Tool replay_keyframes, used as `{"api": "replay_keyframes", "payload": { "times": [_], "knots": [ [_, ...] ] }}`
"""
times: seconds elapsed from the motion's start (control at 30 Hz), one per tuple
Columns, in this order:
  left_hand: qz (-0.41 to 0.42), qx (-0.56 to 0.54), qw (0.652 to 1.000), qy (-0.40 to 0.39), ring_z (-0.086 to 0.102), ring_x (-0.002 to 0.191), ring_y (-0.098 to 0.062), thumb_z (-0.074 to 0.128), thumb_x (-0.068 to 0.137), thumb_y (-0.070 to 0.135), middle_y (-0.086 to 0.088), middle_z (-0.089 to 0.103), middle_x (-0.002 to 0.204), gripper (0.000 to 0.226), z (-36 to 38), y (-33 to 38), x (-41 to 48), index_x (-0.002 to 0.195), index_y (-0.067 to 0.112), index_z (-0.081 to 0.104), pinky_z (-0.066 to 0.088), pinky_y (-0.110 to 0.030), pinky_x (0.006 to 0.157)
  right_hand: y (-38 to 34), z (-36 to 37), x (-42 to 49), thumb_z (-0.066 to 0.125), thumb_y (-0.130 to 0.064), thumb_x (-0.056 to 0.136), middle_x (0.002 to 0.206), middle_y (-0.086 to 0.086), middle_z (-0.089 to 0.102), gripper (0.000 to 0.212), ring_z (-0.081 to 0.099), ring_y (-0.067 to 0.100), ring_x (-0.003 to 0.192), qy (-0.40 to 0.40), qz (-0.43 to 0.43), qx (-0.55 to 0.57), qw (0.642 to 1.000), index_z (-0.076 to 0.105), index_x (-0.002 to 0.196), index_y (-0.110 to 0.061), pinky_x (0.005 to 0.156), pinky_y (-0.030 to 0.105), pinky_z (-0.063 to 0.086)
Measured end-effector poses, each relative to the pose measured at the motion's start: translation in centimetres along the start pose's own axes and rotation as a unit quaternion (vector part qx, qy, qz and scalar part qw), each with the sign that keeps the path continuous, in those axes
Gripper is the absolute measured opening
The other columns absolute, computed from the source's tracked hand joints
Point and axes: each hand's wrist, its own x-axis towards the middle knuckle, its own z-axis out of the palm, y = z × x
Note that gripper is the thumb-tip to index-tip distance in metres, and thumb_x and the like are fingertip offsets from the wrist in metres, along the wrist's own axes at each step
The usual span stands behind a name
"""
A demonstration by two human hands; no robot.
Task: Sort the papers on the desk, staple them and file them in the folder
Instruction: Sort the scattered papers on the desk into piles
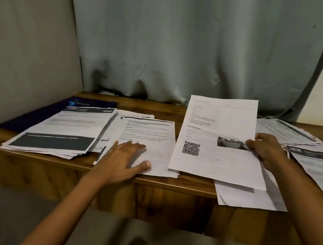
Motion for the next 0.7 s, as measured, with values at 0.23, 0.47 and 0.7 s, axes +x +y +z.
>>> {"api": "replay_keyframes", "payload": {
  "times": [0.23,0.47,0.7],
  "knots": [
    [0.001,0.101,0.995,-0.011,0.009,0.147,-0.013,0.003,0.066,0.092,0.010,0.015,0.158,0.097,0.8,-3.8,-3.0,0.149,0.044,0.013,-0.006,-0.037,0.115,-1.0,2.2,0.2,0.056,-0.003,0.092,0.123,0.019,0.059,0.027,0.055,0.029,0.092,-0.007,0.020,0.001,1.000,0.058,0.118,0.003,0.086,0.037,0.046],
    [0.013,0.093,0.995,0.032,0.014,0.145,-0.011,-0.003,0.070,0.087,0.010,0.018,0.158,0.092,1.2,-4.1,-2.5,0.148,0.042,0.019,0.001,-0.033,0.117,-3.0,6.0,-1.2,0.059,-0.002,0.087,0.100,0.016,0.060,0.007,0.054,0.025,0.075,-0.029,-0.019,-0.038,0.999,0.061,0.093,0.001,0.059,0.027,0.039],
    [-0.063,-0.189,0.963,0.182,0.015,0.144,-0.014,0.023,0.070,0.089,0.019,-0.001,0.158,0.091,0.7,-3.7,-3.0,0.148,0.042,0.012,0.029,-0.053,0.111,-4.6,13.8,-2.7,0.056,-0.003,0.087,0.115,0.013,0.063,0.025,0.060,0.030,0.098,-0.070,-0.081,-0.111,0.988,0.060,0.112,-0.002,0.071,0.029,0.044]
  ]
}}
